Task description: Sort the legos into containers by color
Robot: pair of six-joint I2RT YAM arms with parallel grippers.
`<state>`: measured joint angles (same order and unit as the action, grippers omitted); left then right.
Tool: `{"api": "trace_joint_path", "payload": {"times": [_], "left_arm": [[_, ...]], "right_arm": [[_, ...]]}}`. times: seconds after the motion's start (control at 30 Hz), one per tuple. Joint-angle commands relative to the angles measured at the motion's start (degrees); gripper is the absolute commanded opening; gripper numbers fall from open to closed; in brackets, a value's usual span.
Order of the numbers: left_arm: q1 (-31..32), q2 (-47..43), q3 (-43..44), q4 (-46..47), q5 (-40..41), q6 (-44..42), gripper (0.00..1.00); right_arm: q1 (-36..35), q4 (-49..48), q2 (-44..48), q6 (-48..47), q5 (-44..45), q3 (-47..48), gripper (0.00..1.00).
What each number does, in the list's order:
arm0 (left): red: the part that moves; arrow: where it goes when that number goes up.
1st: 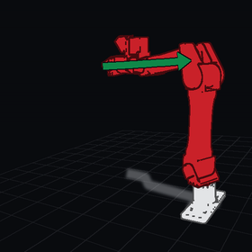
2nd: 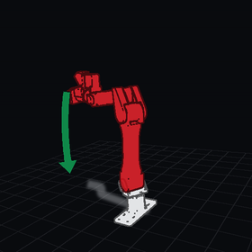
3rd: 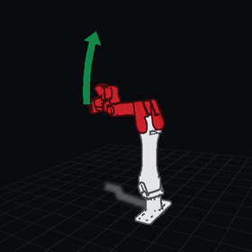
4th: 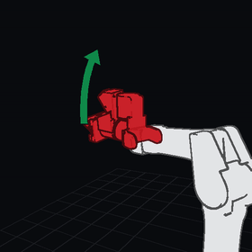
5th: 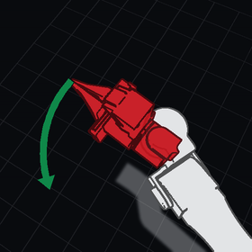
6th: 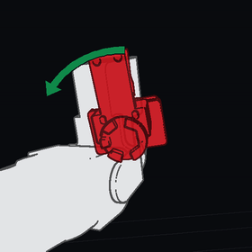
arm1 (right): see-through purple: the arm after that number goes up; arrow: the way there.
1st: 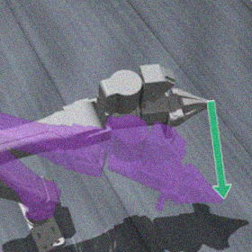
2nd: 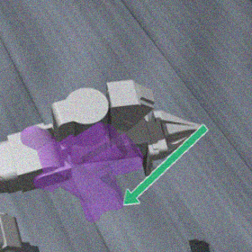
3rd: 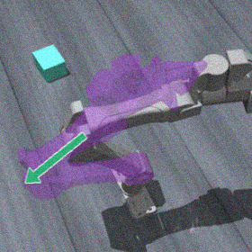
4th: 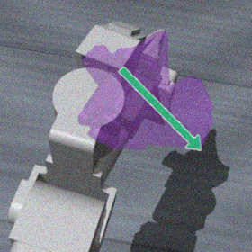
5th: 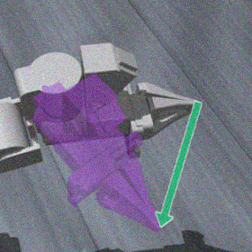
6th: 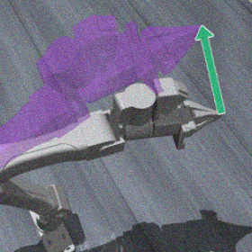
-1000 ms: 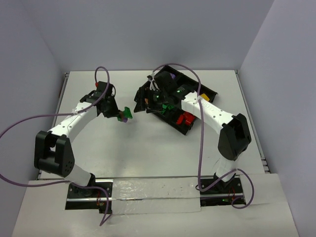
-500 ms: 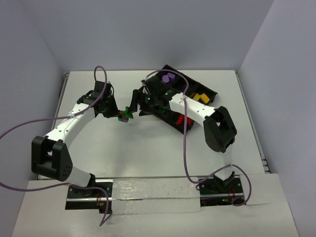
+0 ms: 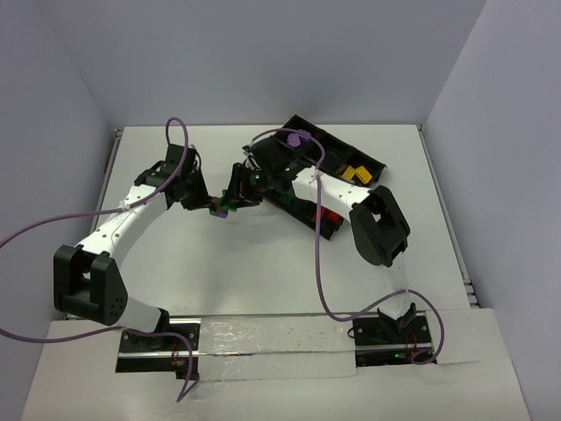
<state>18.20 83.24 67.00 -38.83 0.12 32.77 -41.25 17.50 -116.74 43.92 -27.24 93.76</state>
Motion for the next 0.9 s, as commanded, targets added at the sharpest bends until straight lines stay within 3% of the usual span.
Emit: {"api": "trace_joint_path", "payload": {"times": [0.0, 0.23, 0.5, 0.87], "left_arm": [[-0.35, -2.17, 1.29, 0.68, -1.04, 0.32, 0.0], [-0.35, -2.29, 0.42, 0.83, -0.59, 0.04, 0.0], [-0.35, -1.35, -5.0, 2.68, 2.82, -0.65, 0.0], [-0.35, 2.06, -8.56, 6.01, 2.81, 0.31, 0.0]], "right_arm": [[-0.77, -5.41, -0.94, 1.45, -3.87, 1.37, 0.46], [-0.71, -6.67, 0.51, 1.61, -5.62, -0.49, 0.0], [1.57, -13.4, 4.78, 6.94, -5.78, -11.39, 0.0], [1.82, -14.63, 7.67, 8.33, -2.74, -18.06, 0.0]]}}
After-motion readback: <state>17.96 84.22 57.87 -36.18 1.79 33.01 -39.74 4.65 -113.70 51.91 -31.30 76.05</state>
